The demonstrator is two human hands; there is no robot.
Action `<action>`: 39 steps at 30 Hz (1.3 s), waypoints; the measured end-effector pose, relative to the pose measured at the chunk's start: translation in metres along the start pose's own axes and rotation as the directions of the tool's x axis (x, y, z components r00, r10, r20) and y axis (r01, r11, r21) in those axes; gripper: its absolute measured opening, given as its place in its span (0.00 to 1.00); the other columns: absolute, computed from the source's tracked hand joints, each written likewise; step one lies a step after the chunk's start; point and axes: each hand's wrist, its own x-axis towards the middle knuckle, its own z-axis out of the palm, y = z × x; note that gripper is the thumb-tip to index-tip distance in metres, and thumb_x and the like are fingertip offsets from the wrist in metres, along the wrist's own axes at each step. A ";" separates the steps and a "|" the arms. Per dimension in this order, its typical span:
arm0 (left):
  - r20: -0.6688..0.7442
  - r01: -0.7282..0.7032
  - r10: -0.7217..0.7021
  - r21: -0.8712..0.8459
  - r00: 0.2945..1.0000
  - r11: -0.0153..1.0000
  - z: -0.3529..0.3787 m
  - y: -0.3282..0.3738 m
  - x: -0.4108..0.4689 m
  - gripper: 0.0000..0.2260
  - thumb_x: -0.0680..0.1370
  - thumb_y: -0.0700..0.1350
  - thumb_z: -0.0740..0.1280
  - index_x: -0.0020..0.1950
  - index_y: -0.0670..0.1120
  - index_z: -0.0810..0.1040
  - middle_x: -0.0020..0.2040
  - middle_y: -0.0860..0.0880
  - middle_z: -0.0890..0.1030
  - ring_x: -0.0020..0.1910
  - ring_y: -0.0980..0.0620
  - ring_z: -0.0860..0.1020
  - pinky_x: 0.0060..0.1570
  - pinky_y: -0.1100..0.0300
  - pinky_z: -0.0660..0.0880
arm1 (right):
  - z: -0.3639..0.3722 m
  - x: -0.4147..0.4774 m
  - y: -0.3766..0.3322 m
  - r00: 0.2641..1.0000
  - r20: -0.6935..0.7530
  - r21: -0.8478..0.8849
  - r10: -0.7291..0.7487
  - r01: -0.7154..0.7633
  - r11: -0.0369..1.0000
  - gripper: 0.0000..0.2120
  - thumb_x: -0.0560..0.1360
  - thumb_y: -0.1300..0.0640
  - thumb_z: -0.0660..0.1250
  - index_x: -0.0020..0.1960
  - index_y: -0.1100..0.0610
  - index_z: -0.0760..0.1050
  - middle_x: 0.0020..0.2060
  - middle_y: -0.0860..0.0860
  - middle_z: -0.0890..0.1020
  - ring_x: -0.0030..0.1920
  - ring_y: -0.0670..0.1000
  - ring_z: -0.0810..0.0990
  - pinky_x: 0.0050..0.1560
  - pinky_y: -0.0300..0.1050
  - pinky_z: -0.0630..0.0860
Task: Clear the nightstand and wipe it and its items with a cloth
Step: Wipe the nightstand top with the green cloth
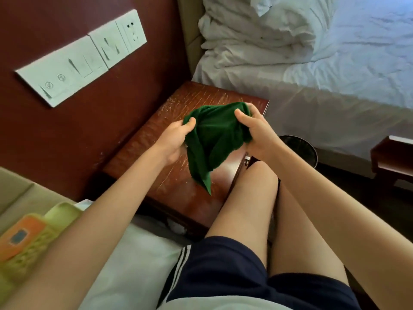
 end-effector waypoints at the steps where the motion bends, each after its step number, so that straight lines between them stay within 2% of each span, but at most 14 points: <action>1: -0.034 0.004 -0.005 -0.030 0.999 1.000 -0.007 -0.001 -0.002 0.11 0.83 0.46 0.56 0.58 0.44 0.75 0.51 0.49 0.81 0.51 0.50 0.79 0.44 0.56 0.78 | 0.005 0.000 -0.001 1.000 -0.008 0.011 -0.009 0.009 1.000 0.04 0.80 0.61 0.60 0.49 0.53 0.70 0.43 0.51 0.77 0.42 0.49 0.78 0.42 0.46 0.77; 4: -0.051 0.036 -0.050 -0.255 0.997 0.966 -0.020 0.000 -0.010 0.12 0.83 0.47 0.55 0.54 0.44 0.76 0.46 0.48 0.83 0.45 0.49 0.82 0.38 0.57 0.80 | 0.009 0.006 -0.002 0.996 -0.082 -0.028 -0.046 0.044 0.999 0.05 0.79 0.61 0.61 0.49 0.52 0.70 0.43 0.51 0.77 0.42 0.49 0.77 0.42 0.46 0.76; 9: 0.110 0.124 -0.077 -0.525 0.991 0.842 -0.029 0.002 -0.026 0.25 0.82 0.56 0.51 0.52 0.41 0.82 0.49 0.43 0.84 0.48 0.47 0.83 0.50 0.53 0.79 | 0.012 0.009 0.013 0.986 -0.155 -0.468 -0.066 -0.014 0.884 0.15 0.78 0.58 0.63 0.64 0.52 0.67 0.52 0.51 0.73 0.47 0.50 0.76 0.40 0.40 0.76; 13: 0.170 0.140 -0.050 -0.572 0.984 0.808 -0.033 0.001 -0.028 0.28 0.82 0.57 0.50 0.50 0.40 0.83 0.51 0.41 0.83 0.50 0.44 0.82 0.51 0.48 0.78 | 0.022 -0.005 0.029 0.984 -0.059 -0.719 -0.168 0.075 0.691 0.15 0.79 0.46 0.59 0.63 0.49 0.69 0.61 0.49 0.64 0.60 0.47 0.68 0.64 0.44 0.66; 18: 0.194 0.172 -0.076 -0.549 0.978 0.818 -0.036 -0.009 -0.035 0.28 0.82 0.57 0.51 0.53 0.39 0.83 0.55 0.39 0.81 0.54 0.42 0.81 0.57 0.44 0.74 | 0.041 -0.026 0.046 0.979 0.201 -0.586 -0.031 0.146 0.797 0.11 0.79 0.51 0.60 0.60 0.52 0.73 0.49 0.46 0.80 0.50 0.44 0.80 0.52 0.39 0.77; 21: 0.124 0.154 -0.107 -0.489 0.987 0.858 -0.043 -0.012 -0.043 0.24 0.82 0.56 0.50 0.56 0.40 0.79 0.53 0.40 0.82 0.51 0.44 0.82 0.53 0.46 0.78 | 0.045 -0.030 0.058 0.983 0.148 -0.513 -0.110 0.172 0.841 0.04 0.78 0.58 0.65 0.51 0.53 0.77 0.40 0.47 0.82 0.40 0.42 0.82 0.42 0.36 0.78; 24: -0.093 0.118 -0.161 -0.359 0.982 0.926 -0.058 -0.011 -0.048 0.14 0.82 0.51 0.58 0.54 0.42 0.77 0.50 0.43 0.82 0.45 0.47 0.83 0.42 0.52 0.80 | 0.045 -0.028 0.064 0.989 0.034 -0.454 -0.143 0.143 0.880 0.05 0.77 0.60 0.65 0.45 0.53 0.79 0.38 0.50 0.82 0.41 0.47 0.82 0.45 0.43 0.79; 27: -0.271 0.185 -0.170 0.029 0.947 0.982 -0.078 -0.020 -0.054 0.07 0.80 0.46 0.63 0.50 0.44 0.77 0.48 0.45 0.81 0.42 0.50 0.80 0.43 0.54 0.79 | 0.050 -0.027 0.070 0.992 0.054 -0.425 -0.115 0.127 0.896 0.05 0.78 0.58 0.63 0.46 0.52 0.77 0.42 0.51 0.81 0.47 0.51 0.80 0.52 0.48 0.78; 29: -0.327 0.210 -0.076 0.398 0.942 0.893 -0.084 -0.031 -0.057 0.08 0.79 0.49 0.63 0.51 0.44 0.75 0.47 0.47 0.78 0.42 0.51 0.78 0.48 0.51 0.78 | 0.056 -0.028 0.070 0.990 0.079 -0.384 -0.113 0.135 0.913 0.06 0.79 0.58 0.62 0.46 0.53 0.76 0.42 0.51 0.80 0.46 0.51 0.79 0.53 0.50 0.77; 31: -0.365 0.130 0.129 0.607 0.922 0.784 -0.084 -0.040 -0.058 0.17 0.77 0.55 0.65 0.60 0.46 0.71 0.54 0.47 0.76 0.53 0.51 0.75 0.58 0.49 0.74 | 0.062 -0.027 0.069 0.989 0.112 -0.325 -0.094 0.126 0.937 0.07 0.80 0.58 0.61 0.45 0.53 0.75 0.39 0.49 0.80 0.44 0.50 0.79 0.51 0.49 0.77; 33: -0.235 -0.147 0.336 0.579 0.912 0.802 -0.077 -0.043 -0.062 0.26 0.76 0.59 0.64 0.70 0.49 0.64 0.67 0.50 0.69 0.65 0.54 0.67 0.66 0.53 0.66 | 0.067 -0.026 0.068 0.982 0.169 -0.284 -0.079 0.125 0.951 0.08 0.80 0.59 0.59 0.45 0.53 0.74 0.39 0.49 0.80 0.43 0.50 0.79 0.51 0.49 0.76; 35: -0.032 -0.373 0.432 0.450 0.901 0.811 -0.062 -0.049 -0.062 0.27 0.74 0.61 0.63 0.69 0.54 0.62 0.68 0.54 0.68 0.67 0.57 0.66 0.67 0.57 0.65 | 0.074 -0.026 0.070 0.977 0.206 -0.191 -0.057 0.097 0.977 0.07 0.81 0.60 0.58 0.45 0.55 0.73 0.40 0.52 0.79 0.43 0.51 0.79 0.49 0.49 0.76; 37: 0.045 -0.436 0.448 0.338 0.893 0.834 -0.047 -0.060 -0.060 0.26 0.73 0.57 0.65 0.68 0.53 0.63 0.64 0.54 0.72 0.63 0.58 0.72 0.63 0.59 0.70 | 0.084 -0.025 0.072 0.974 0.223 -0.029 -0.030 0.038 0.999 0.07 0.81 0.60 0.57 0.45 0.57 0.71 0.40 0.53 0.78 0.41 0.50 0.78 0.46 0.46 0.77; 39: -0.057 -0.462 0.494 0.277 0.867 0.843 -0.034 -0.071 -0.056 0.25 0.75 0.50 0.68 0.69 0.50 0.63 0.63 0.51 0.73 0.62 0.57 0.73 0.62 0.57 0.73 | 0.091 -0.024 0.075 0.975 0.221 0.037 -0.024 0.016 0.999 0.07 0.81 0.60 0.57 0.45 0.57 0.71 0.40 0.52 0.77 0.41 0.49 0.77 0.45 0.44 0.76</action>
